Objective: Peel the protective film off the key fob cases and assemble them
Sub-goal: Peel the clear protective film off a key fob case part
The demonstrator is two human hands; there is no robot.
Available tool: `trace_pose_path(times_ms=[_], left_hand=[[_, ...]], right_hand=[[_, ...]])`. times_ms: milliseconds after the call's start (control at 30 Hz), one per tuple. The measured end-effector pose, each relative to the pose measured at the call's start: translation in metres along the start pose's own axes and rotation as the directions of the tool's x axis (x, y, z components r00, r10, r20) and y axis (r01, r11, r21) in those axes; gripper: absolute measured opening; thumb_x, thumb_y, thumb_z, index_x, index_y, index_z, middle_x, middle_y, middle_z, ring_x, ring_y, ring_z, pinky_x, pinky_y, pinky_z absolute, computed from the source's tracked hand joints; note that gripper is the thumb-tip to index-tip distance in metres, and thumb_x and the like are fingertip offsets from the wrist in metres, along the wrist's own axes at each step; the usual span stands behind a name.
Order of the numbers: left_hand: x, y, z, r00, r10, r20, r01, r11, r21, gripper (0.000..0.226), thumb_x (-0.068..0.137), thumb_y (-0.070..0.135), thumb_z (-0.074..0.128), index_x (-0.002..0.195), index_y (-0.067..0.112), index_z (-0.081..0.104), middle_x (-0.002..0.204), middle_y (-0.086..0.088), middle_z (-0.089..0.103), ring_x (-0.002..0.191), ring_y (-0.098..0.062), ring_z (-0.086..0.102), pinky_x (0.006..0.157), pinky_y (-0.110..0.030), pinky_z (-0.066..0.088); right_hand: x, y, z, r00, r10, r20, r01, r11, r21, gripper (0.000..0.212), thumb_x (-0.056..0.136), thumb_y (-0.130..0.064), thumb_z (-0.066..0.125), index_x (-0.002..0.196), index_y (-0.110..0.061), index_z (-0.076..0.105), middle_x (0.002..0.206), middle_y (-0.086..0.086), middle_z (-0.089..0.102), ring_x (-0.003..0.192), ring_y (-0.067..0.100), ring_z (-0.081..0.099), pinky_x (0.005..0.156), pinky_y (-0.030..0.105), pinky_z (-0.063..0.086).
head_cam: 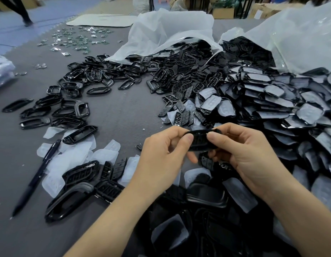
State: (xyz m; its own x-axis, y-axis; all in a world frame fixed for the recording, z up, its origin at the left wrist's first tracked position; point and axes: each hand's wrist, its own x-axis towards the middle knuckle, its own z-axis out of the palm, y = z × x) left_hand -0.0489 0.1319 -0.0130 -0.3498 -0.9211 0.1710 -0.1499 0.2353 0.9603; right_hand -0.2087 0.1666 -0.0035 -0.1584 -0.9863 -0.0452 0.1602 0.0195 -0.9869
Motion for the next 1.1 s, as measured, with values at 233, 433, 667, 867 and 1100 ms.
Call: trace_pose_path(times_ms=[233, 433, 667, 867, 1100], left_hand=[[-0.005, -0.003, 0.003, 0.981, 0.191, -0.035, -0.167, 0.923, 0.346, 0.009, 0.093, 0.012, 0.059, 0.089, 0.015, 0.066, 0.055, 0.005, 0.065, 0.041, 0.005, 0.046, 0.051, -0.003, 0.029], [-0.004, 0.0, 0.007, 0.998, -0.017, -0.059, 0.015, 0.999, -0.038, 0.013, 0.09, 0.021, 0.065, 0.079, 0.026, 0.069, 0.057, 0.007, 0.065, 0.044, 0.003, 0.047, 0.049, -0.009, 0.035], [-0.009, 0.005, 0.021, 0.978, -0.153, -0.14, 0.095, 0.931, -0.352, 0.026, 0.077, 0.039, 0.063, 0.073, 0.015, 0.071, 0.043, 0.01, 0.039, 0.042, -0.007, 0.032, 0.041, -0.016, 0.029], [-0.006, 0.012, 0.013, 0.971, -0.194, -0.14, 0.072, 0.794, -0.603, 0.027, 0.074, 0.035, 0.065, 0.068, 0.009, 0.06, 0.042, 0.008, 0.035, 0.039, -0.005, 0.029, 0.04, -0.016, 0.029], [-0.011, 0.011, 0.021, 0.962, -0.273, -0.007, 0.208, 0.746, -0.633, 0.027, 0.066, 0.043, 0.069, 0.077, 0.021, 0.077, 0.07, -0.009, 0.056, 0.053, -0.01, 0.043, 0.047, -0.019, 0.041]], right_hand=[[0.0, 0.007, 0.004, 0.988, -0.119, -0.099, 0.083, 0.947, -0.31, 0.011, 0.082, -0.009, 0.071, 0.074, -0.014, 0.066, 0.059, 0.001, 0.064, 0.049, 0.01, 0.058, 0.049, 0.018, 0.047], [-0.002, 0.004, 0.004, 0.981, -0.133, -0.141, 0.092, 0.96, -0.263, 0.013, 0.084, -0.01, 0.07, 0.074, -0.017, 0.065, 0.058, 0.001, 0.063, 0.049, 0.011, 0.058, 0.048, 0.02, 0.048], [-0.011, -0.003, 0.017, 0.986, -0.152, -0.066, 0.147, 0.986, -0.075, 0.015, 0.078, -0.029, 0.066, 0.075, -0.015, 0.068, 0.069, 0.003, 0.067, 0.061, 0.014, 0.062, 0.058, 0.025, 0.054], [-0.017, 0.001, 0.024, 0.99, -0.137, 0.019, 0.138, 0.986, -0.097, 0.015, 0.087, -0.001, 0.06, 0.086, -0.016, 0.066, 0.08, 0.002, 0.066, 0.058, 0.008, 0.058, 0.055, 0.018, 0.047], [-0.026, 0.012, 0.042, 0.951, -0.281, 0.13, 0.307, 0.794, -0.524, 0.027, 0.069, -0.007, 0.076, 0.081, -0.03, 0.069, 0.085, -0.019, 0.052, 0.063, 0.005, 0.053, 0.058, 0.009, 0.038]])
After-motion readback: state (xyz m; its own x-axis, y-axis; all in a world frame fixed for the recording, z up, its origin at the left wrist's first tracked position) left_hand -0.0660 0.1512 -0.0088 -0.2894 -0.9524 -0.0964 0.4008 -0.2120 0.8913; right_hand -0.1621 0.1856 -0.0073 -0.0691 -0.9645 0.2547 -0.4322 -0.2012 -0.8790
